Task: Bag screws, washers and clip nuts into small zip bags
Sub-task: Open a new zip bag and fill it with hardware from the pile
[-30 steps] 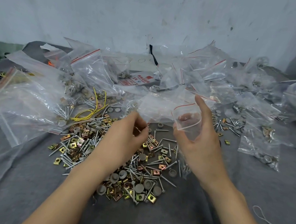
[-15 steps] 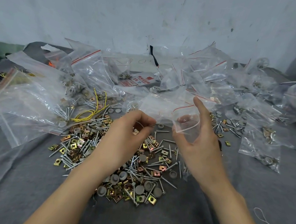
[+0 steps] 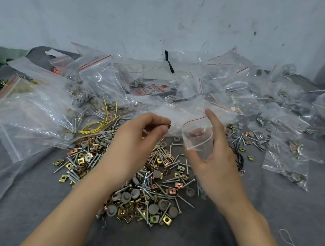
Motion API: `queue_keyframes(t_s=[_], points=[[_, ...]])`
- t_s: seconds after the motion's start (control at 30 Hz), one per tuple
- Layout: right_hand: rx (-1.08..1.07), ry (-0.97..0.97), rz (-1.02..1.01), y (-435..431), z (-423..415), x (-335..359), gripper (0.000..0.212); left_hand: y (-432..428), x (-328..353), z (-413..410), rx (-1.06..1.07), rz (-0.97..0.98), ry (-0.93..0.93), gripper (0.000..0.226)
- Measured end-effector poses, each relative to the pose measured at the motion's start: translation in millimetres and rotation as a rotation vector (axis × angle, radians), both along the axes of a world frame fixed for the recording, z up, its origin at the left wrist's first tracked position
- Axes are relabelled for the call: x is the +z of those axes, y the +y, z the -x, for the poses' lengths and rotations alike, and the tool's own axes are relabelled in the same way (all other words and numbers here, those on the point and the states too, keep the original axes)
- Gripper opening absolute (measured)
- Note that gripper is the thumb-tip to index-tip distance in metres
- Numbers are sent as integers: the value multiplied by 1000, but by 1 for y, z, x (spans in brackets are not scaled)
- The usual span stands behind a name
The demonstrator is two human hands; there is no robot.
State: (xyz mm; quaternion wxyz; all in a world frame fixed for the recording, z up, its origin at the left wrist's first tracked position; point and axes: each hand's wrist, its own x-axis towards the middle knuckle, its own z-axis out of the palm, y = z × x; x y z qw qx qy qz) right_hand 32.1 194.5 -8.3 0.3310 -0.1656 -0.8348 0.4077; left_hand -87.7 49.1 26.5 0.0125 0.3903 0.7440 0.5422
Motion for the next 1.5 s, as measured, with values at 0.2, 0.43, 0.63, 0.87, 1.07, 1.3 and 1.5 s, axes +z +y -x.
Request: queue_keyframes(t_s=[0.2,0.43,0.63,0.87,1.07,1.3,1.5], points=[[5,-26,-33,-5,1,0,83,4,26,-8,-61,-106,-64,11],[33,16,-31,-9,4,-1,80,2,34,-10,-58,-17,16,6],[43,43,-36,-11,3,0,79,0,37,-11,-75,27,69,2],[62,44,-25,-11,1,0,80,0,40,-19,-219,122,27,8],[68,65,-30,-10,2,2,77,-2,40,-13,-154,50,20,10],[38,91,-13,-7,2,2,76,2,17,-5,-105,230,76,16],[23,161,43,0,0,1,71,12,-11,-6,-97,623,329,26]])
